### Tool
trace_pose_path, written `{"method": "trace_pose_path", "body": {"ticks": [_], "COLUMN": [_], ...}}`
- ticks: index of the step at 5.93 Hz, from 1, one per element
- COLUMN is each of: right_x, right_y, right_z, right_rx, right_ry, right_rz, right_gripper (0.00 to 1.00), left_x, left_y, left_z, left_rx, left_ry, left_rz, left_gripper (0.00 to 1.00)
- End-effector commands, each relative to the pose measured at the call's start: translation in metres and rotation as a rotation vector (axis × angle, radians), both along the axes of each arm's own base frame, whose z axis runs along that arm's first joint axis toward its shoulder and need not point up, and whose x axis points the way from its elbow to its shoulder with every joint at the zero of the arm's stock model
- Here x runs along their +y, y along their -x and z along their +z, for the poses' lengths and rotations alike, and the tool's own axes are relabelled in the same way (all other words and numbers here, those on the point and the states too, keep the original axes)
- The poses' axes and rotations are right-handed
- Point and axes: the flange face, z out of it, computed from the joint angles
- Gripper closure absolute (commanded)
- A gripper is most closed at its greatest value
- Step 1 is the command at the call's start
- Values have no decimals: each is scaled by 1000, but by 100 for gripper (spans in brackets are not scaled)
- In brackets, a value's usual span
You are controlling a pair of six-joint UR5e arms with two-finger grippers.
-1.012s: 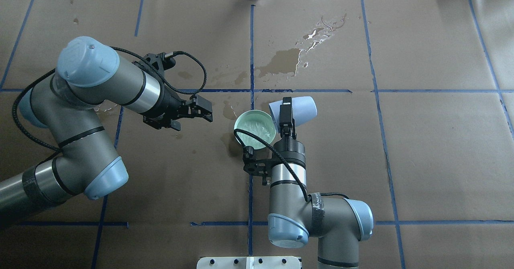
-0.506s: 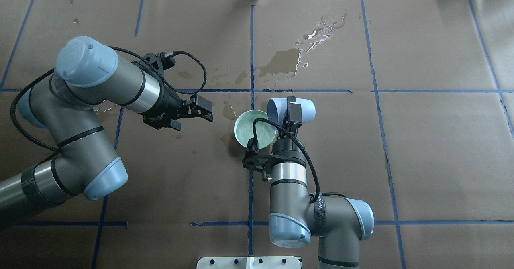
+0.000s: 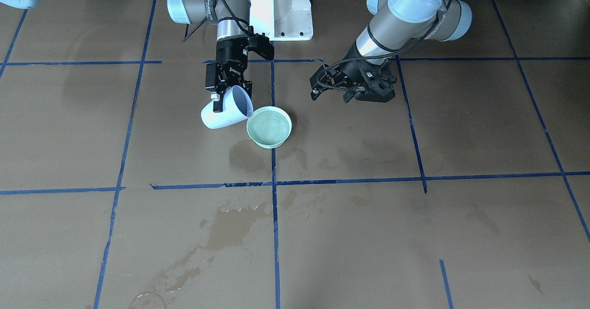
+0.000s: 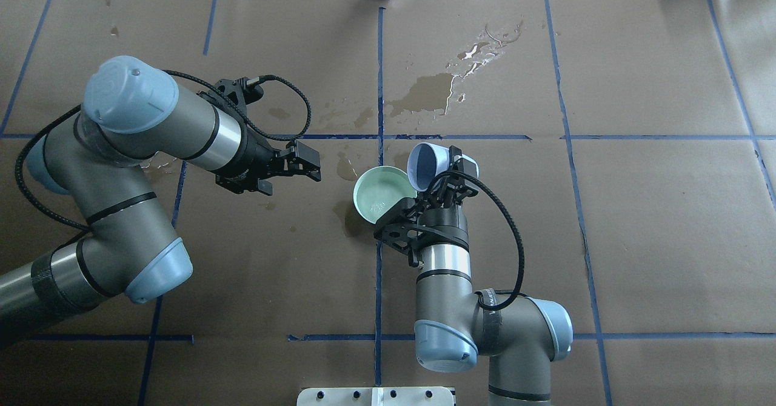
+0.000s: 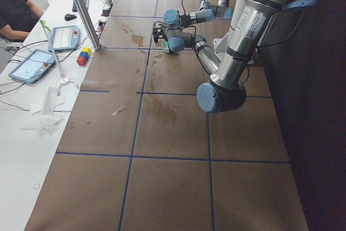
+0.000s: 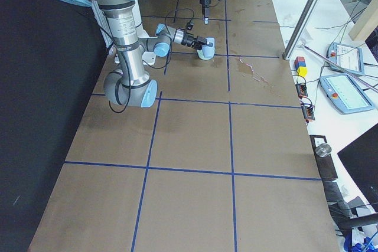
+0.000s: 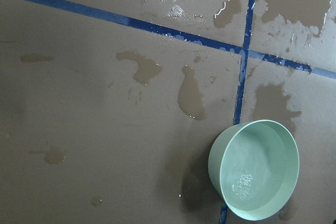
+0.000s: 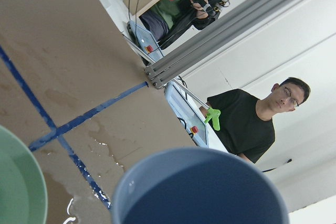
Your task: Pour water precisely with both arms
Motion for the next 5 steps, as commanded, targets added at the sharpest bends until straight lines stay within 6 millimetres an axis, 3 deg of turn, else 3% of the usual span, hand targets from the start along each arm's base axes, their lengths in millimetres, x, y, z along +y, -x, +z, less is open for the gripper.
{"method": "trace_pose_path", "body": {"ticks": [1,5], "right_x": [4,19], "right_y": [-30,-108], "right_z": [23,69], "right_rx": [-199,-569], "right_ry": [35,187], "right_rz": [58,117], "right_gripper": [98,99], "left_x": [0,0], "left_y": [-1,-2], "left_z": [1,1], "left_rx": [-3,-3], "left_ry": [1,1], "left_rz": [-3,-1], "left_gripper": [0,0]}}
